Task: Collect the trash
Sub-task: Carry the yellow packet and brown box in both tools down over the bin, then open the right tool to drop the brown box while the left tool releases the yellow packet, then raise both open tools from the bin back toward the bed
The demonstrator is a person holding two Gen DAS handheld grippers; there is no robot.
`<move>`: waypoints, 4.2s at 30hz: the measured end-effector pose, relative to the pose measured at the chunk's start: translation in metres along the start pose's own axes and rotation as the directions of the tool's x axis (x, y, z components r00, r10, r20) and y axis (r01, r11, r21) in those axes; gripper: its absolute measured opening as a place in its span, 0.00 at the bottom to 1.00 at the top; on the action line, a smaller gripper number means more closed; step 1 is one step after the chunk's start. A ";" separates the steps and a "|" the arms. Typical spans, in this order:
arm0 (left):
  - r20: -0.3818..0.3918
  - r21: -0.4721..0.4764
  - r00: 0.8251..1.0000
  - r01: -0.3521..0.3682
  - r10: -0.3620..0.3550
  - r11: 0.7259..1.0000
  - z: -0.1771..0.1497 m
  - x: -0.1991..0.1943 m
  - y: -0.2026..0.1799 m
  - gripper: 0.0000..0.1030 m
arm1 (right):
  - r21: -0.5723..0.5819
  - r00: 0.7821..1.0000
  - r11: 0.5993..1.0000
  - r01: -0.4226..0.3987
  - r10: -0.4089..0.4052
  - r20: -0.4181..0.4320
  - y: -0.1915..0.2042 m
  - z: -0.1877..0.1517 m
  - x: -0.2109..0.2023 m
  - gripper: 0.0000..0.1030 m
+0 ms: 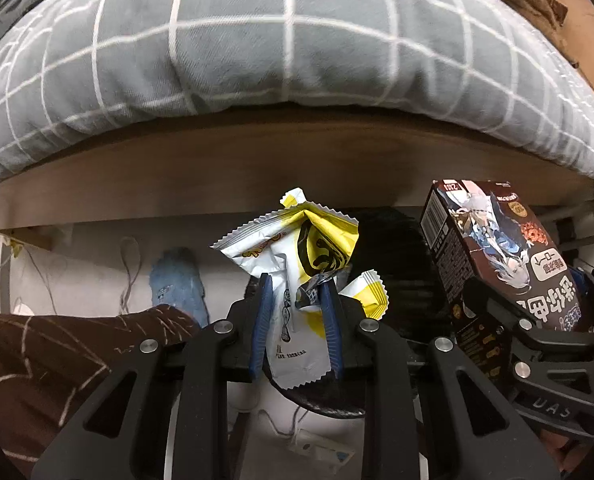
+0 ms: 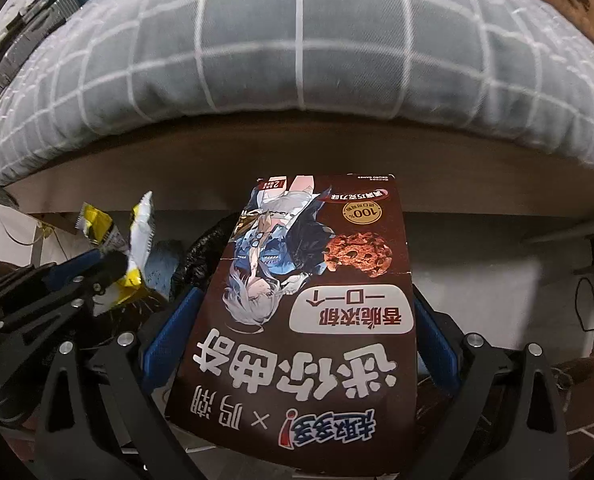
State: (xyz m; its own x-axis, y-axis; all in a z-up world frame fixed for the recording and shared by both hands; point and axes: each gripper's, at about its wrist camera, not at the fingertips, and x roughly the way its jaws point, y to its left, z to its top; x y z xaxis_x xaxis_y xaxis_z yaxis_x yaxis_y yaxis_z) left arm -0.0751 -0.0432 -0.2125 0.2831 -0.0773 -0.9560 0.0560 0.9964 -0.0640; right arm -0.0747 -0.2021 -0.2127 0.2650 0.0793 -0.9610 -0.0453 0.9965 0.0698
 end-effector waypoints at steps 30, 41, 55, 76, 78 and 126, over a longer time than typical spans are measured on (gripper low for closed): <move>-0.016 0.014 0.999 0.039 -0.038 0.999 0.003 0.009 -0.009 0.23 | 0.024 0.998 0.998 0.050 -0.051 0.032 -0.024 0.003 0.004 0.93; -0.048 0.095 0.996 0.079 -0.074 0.992 -0.002 0.019 -0.073 0.23 | 0.103 0.992 0.990 0.096 -0.103 0.068 -0.087 -0.020 -0.021 0.93; -0.070 0.164 0.997 0.045 -0.034 0.985 -0.008 0.038 -0.111 0.42 | 0.159 0.991 0.982 0.101 -0.113 0.069 -0.120 -0.028 -0.016 0.93; 0.108 0.117 0.994 -0.029 0.016 0.993 0.001 -0.030 -0.071 0.94 | 0.168 0.983 0.983 0.077 -0.103 0.150 -0.108 -0.020 -0.056 0.93; 0.122 0.115 0.992 -0.035 0.021 0.993 0.002 -0.037 -0.068 0.94 | 0.162 0.980 0.984 0.076 -0.104 0.169 -0.105 -0.018 -0.066 0.93; 0.324 -0.033 0.940 -0.104 0.109 0.994 0.185 -0.142 0.058 0.94 | -0.050 0.911 0.998 0.047 -0.023 0.411 0.000 0.193 -0.142 0.93</move>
State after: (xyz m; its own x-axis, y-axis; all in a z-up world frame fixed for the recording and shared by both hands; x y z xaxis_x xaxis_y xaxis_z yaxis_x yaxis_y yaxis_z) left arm 0.0652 0.0195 -0.0273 0.5824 0.0249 -0.8125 -0.0055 0.9996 0.0267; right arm 0.0734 -0.2081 -0.0249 0.6388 0.0597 -0.7670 -0.0803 0.9967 0.0108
